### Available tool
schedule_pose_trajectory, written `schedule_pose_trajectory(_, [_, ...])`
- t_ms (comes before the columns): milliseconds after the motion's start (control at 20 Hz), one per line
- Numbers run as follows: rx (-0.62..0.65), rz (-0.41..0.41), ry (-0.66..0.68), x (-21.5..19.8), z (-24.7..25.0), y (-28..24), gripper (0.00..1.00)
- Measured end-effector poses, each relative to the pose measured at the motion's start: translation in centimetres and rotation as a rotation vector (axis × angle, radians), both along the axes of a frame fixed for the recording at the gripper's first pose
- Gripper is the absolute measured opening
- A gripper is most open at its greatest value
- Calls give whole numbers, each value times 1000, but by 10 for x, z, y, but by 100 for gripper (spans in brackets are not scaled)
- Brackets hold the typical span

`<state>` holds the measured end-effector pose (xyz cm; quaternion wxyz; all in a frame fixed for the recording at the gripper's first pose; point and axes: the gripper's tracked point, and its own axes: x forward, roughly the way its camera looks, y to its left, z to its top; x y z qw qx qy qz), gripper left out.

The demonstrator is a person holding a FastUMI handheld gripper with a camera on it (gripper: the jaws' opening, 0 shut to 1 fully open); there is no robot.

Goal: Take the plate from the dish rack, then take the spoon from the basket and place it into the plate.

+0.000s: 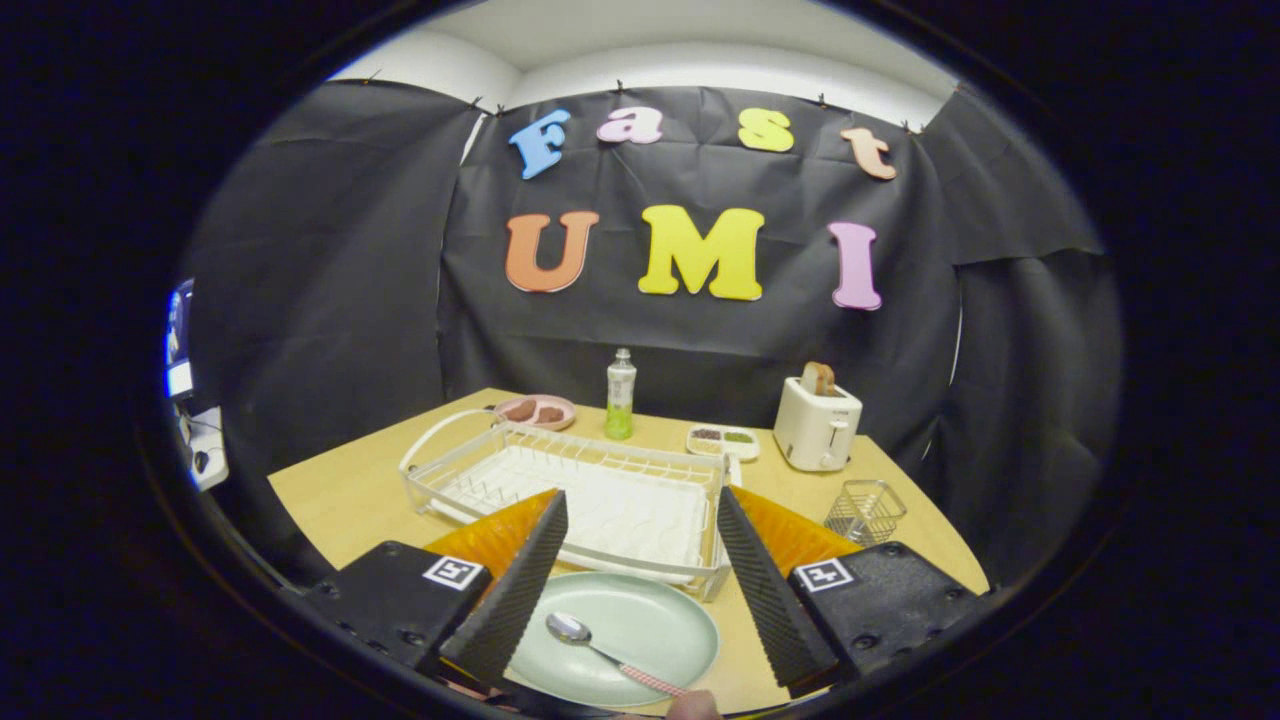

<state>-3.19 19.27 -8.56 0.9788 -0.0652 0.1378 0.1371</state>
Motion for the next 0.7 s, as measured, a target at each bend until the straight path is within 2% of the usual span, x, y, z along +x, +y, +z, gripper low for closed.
schedule_pose_trajectory(100, [27, -25, -72, -1, 18, -9, 100])
schedule_pose_trajectory(400, [122, -77, -261, -35, 57, -33, 100])
schedule_pose_trajectory(500, [132, -81, -285, -45, 58, -36, 100])
schedule_pose_trajectory(700, [163, -54, -250, -57, 51, -40, 100])
